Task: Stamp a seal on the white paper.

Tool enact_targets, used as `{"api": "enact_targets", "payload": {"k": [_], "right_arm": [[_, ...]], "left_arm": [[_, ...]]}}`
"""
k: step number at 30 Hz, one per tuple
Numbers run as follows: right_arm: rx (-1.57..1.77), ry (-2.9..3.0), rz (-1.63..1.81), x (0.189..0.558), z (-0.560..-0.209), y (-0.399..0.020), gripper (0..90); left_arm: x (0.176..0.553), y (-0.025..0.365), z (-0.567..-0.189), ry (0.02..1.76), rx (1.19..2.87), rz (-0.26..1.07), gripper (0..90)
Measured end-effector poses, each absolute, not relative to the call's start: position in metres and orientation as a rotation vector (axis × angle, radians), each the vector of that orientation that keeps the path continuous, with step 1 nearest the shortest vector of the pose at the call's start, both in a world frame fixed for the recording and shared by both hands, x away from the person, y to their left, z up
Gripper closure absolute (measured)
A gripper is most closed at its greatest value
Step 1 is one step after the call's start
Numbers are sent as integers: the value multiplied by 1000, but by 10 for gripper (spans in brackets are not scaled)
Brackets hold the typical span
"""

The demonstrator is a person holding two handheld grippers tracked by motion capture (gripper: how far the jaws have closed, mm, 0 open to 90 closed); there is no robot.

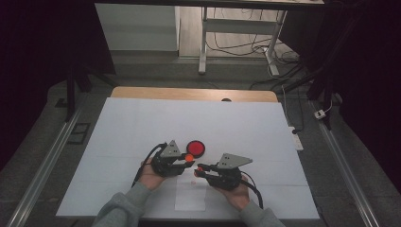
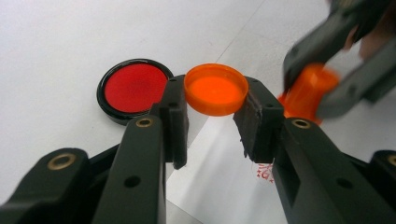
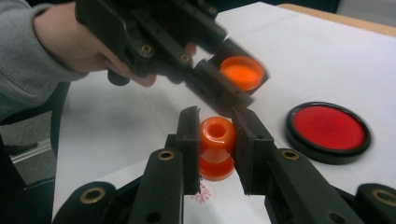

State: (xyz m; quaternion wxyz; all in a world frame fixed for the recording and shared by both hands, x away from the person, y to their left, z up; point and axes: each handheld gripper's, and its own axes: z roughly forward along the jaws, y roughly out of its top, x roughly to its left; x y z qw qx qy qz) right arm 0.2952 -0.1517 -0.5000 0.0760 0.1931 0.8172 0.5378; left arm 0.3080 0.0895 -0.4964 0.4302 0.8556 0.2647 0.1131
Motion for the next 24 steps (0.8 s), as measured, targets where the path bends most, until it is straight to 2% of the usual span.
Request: {"api": "enact_targets", "payload": {"k": [24], "right_arm": [[605,2279,1706,295,-464,-180,724]], "left_arm": [[302,87,-495,641,2145,274,645]]}}
